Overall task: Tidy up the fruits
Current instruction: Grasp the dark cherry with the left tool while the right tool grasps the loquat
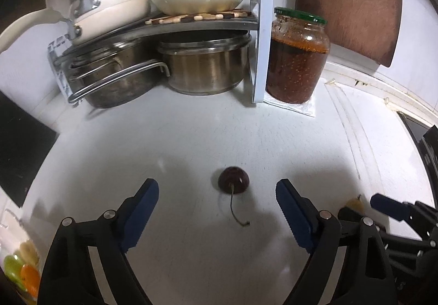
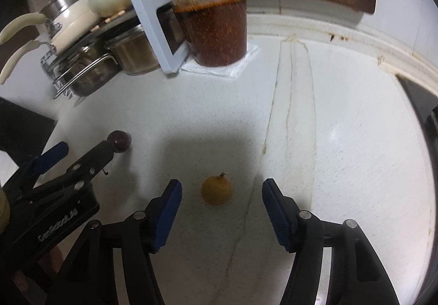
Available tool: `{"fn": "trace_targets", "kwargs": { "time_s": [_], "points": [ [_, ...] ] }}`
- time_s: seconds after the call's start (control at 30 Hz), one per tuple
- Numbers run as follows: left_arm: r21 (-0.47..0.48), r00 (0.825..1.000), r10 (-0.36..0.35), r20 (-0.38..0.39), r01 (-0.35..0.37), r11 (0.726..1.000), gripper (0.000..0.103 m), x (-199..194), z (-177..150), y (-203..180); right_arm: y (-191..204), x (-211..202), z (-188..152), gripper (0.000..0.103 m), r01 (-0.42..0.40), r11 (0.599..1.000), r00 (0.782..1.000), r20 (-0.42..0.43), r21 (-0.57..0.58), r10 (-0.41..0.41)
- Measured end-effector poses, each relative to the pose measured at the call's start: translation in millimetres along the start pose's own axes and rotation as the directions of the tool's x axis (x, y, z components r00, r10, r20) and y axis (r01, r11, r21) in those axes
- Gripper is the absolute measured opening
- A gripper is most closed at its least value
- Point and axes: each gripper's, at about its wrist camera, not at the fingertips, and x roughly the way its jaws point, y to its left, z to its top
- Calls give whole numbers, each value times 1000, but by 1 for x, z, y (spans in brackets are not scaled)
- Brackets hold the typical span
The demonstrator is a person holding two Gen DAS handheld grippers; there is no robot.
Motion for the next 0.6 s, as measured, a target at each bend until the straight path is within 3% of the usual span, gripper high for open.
{"fn": "trace_targets", "kwargs": {
  "time_s": [0.27,0.6],
  "points": [
    [43,999,13,-37,-11,999,71,25,8,-5,9,7,5,56,40,999,999,-35,-9,-40],
    [48,996,-21,-82,25,999,35,39,6,-12,6,7,8,34,72,997,997,-21,-31,-73]
  ]
}}
